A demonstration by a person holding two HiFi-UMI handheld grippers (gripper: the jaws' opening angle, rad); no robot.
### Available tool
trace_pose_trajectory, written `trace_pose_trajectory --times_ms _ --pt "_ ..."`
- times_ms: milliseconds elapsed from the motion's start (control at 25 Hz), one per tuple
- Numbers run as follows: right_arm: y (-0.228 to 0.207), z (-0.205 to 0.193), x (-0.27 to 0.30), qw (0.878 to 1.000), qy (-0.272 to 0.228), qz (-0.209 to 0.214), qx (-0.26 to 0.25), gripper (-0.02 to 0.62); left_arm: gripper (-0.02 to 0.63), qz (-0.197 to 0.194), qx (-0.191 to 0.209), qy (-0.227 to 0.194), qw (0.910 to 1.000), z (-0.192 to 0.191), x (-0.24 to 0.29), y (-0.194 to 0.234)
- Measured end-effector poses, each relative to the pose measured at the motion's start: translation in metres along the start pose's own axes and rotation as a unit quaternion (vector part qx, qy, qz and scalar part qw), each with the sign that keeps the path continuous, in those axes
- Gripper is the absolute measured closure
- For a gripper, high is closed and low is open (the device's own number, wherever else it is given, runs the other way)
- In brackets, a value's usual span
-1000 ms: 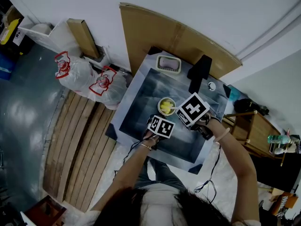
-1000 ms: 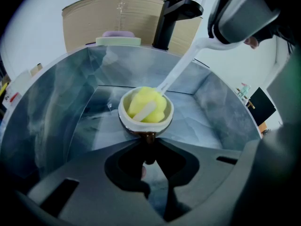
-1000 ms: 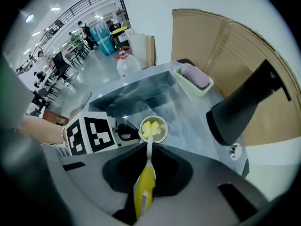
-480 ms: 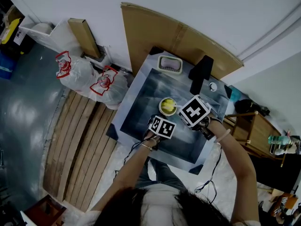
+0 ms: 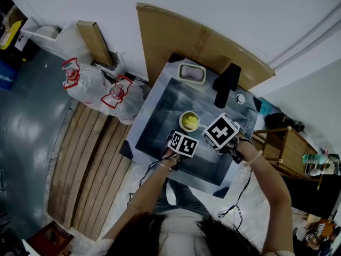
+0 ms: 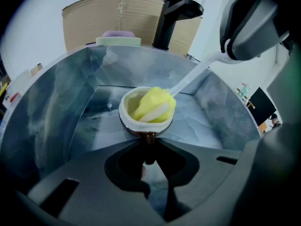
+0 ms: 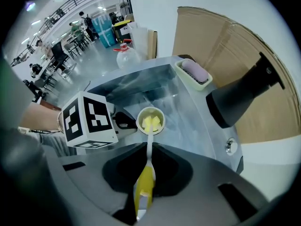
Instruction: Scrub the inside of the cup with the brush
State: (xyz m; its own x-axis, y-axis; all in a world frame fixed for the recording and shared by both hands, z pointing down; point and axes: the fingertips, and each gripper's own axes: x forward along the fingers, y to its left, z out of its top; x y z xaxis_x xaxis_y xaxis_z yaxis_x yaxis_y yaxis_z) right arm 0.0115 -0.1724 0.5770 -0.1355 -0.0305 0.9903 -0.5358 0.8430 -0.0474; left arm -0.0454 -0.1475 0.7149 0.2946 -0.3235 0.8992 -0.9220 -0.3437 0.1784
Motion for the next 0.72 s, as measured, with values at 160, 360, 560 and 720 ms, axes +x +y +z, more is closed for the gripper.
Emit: trace_pose_trajectory --times_ms 160,360,560,720 --pt "0.007 0.007 -0.002 1.0 -0.012 0.017 0.009 0.546 0.538 -0.001 0.001 0.002 1.0 -0.001 0.0 0.0" --pt "0.003 0.019 -0.004 0.999 -0.028 0.017 0.014 0.546 0.539 -0.001 0.0 0.0 1.0 0.001 0.001 -0.001" --pt "-0.008 0.024 -0.005 0.999 -0.036 -0.005 0.02 0.546 0.54 -0.001 0.001 -0.001 1.0 0.001 0.0 -0.001" --pt "-0.011 0.014 -0.001 1.0 -0.022 -0.021 0.008 0.546 0.54 0.0 0.001 -0.002 1.0 0.001 0.0 0.0"
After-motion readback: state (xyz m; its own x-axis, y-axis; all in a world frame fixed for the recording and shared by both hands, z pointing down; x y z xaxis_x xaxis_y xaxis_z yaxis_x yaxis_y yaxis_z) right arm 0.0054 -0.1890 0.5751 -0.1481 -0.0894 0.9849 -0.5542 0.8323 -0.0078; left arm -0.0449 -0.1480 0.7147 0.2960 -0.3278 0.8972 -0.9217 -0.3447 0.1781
